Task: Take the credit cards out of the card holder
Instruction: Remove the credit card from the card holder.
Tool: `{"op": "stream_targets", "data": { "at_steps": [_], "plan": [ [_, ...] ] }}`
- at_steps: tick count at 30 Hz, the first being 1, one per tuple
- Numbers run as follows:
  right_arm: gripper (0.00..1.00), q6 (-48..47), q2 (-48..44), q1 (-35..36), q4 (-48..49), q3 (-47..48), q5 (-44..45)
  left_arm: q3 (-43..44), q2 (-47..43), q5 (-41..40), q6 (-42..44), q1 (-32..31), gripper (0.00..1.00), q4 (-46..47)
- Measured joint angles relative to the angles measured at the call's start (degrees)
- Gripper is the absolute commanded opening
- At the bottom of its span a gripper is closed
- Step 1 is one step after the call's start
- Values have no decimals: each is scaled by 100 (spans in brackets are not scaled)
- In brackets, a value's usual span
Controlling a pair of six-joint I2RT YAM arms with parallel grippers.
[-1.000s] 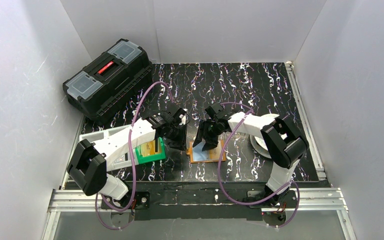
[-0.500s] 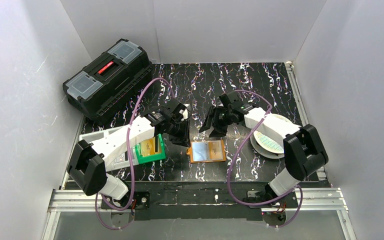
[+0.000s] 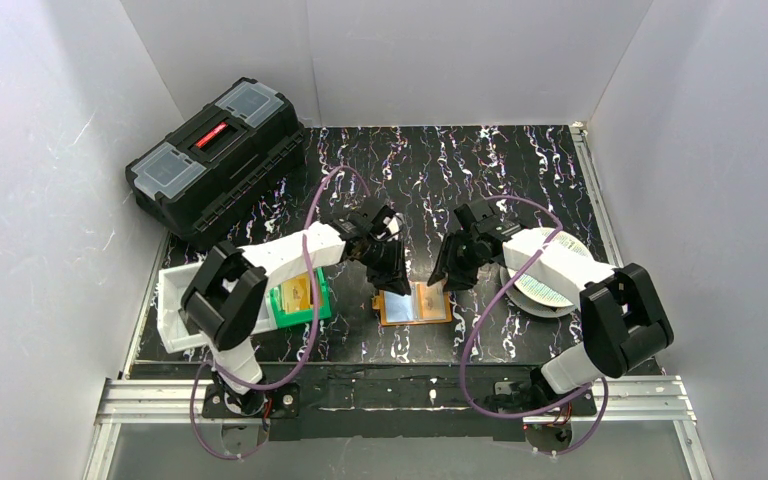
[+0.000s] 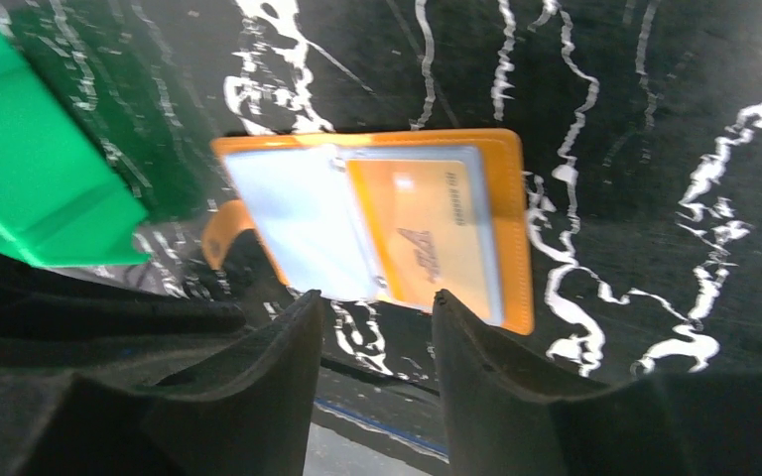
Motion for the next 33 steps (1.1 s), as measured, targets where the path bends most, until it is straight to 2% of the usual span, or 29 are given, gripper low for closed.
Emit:
{"op": "stream_targets", "data": {
  "at_steps": [4, 10, 20, 33],
  "plan": [
    [33, -107, 0, 0, -85, -105, 142, 52, 461, 216, -184, 0, 27, 361],
    [21, -236, 79, 0, -109, -133, 195, 85, 863, 374, -372, 0, 29, 693],
    [15, -323, 527, 0, -107, -133, 201, 72, 1091, 588, -570, 0, 30, 1259],
    [11, -330, 728, 0, -105, -136, 221, 94, 1349, 527, -479, 2, 31, 1086]
  ]
}}
